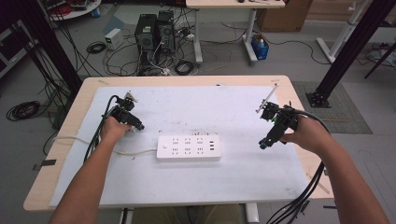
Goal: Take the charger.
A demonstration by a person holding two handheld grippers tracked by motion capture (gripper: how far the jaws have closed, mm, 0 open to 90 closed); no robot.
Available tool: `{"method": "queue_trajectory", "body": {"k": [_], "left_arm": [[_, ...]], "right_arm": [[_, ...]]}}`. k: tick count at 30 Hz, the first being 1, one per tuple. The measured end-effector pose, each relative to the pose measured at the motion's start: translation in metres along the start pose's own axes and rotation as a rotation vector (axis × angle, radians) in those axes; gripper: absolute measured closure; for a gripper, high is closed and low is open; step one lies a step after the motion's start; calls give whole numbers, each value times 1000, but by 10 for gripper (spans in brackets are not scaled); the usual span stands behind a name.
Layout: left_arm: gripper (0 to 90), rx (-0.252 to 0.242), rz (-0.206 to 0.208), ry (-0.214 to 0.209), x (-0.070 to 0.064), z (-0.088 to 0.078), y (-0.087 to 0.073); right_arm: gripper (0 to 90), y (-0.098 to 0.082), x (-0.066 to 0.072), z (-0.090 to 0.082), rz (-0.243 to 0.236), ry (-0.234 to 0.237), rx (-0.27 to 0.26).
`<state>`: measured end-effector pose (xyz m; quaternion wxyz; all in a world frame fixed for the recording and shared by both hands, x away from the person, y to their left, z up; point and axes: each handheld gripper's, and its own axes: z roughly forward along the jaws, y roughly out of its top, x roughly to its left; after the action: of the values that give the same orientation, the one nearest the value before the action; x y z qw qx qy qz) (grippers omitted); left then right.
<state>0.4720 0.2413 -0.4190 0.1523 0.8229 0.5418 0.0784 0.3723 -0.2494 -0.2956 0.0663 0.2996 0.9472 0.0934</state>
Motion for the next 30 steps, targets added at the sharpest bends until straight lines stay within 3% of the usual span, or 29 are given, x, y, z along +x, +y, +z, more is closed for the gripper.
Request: {"method": "queue_trajectory", "body": {"k": [10, 14, 17, 20, 27, 29, 30], "left_arm": [[421, 5, 12, 29, -3, -2, 0], [427, -19, 23, 38, -5, -4, -2], [427, -58, 27, 10, -4, -16, -3], [427, -79, 51, 11, -4, -30, -3], [426, -153, 130, -37, -8, -70, -7], [427, -161, 138, -43, -9, -74, -7], [427, -188, 174, -62, -14, -87, -9]], "right_arm": [[14, -1, -1, 0, 8, -1, -5], [14, -1, -1, -1, 1, -5, -11], [15, 0, -1, 0, 4, -7, -9], [15, 0, -1, 0, 5, -6, -7], [15, 2, -1, 3, 5, -1, -8], [15, 2, -1, 3, -1, 0, -10], [15, 2, 0, 3, -4, 0, -14]]}}
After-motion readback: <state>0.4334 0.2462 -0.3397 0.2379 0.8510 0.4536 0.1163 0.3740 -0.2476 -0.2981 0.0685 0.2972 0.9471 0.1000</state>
